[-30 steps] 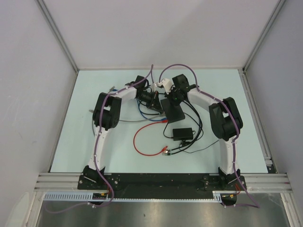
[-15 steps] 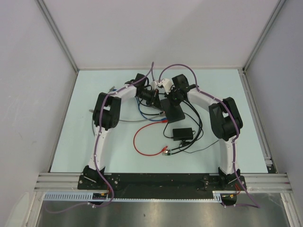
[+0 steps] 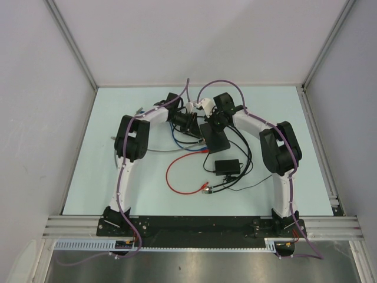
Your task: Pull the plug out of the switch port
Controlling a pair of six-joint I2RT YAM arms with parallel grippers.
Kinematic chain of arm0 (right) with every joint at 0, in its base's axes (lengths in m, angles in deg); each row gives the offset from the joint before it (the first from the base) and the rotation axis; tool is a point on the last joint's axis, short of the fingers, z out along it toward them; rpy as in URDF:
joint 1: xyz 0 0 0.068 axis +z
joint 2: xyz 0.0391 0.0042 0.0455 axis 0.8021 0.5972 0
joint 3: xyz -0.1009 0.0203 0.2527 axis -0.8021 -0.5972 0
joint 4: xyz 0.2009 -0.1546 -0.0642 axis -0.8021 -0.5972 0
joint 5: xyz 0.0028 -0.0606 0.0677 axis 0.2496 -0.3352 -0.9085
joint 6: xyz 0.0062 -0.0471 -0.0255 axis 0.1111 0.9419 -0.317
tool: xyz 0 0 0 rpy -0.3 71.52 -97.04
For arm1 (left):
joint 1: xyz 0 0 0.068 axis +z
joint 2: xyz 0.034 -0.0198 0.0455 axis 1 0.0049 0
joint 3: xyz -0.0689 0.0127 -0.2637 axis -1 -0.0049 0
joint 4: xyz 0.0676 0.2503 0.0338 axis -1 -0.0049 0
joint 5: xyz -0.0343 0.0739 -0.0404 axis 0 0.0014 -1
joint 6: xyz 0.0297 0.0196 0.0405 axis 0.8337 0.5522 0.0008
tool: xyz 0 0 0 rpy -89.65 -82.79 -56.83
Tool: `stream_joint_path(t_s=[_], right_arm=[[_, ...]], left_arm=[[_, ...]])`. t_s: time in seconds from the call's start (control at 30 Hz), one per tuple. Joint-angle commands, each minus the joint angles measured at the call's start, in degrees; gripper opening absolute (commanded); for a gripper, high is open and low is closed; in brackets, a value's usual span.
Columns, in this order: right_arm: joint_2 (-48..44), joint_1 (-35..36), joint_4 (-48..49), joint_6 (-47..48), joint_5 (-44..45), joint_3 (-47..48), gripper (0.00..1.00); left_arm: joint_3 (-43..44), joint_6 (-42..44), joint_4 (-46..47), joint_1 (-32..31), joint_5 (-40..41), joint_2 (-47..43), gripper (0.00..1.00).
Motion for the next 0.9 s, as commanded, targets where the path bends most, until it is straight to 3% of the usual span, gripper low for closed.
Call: stream_joint_path(t_s=[0.0, 0.13, 0.37, 0.87], right_arm=[[8.97, -0.22, -9.45, 0.80, 5.47, -4.84, 0.00], [8.98, -0.13, -9.45, 0.80, 5.64, -4.84, 0.00], [8.98, 0.13, -9.45, 0.80, 6.08, -4.75, 0.00], [9.06, 0.13, -9.45, 0.88, 5.91, -4.84, 0.00]], left_arm=[[1.60, 1.48, -0.19, 0.08, -1.78, 1.47, 0.46], [1.08, 0.95, 1.30, 0.78, -7.24, 2.88, 0.48], [1.60, 1.04, 1.92, 0.25, -12.16, 4.28, 0.40], [2.13, -0.54, 2.18, 0.16, -10.85, 4.90, 0.17]])
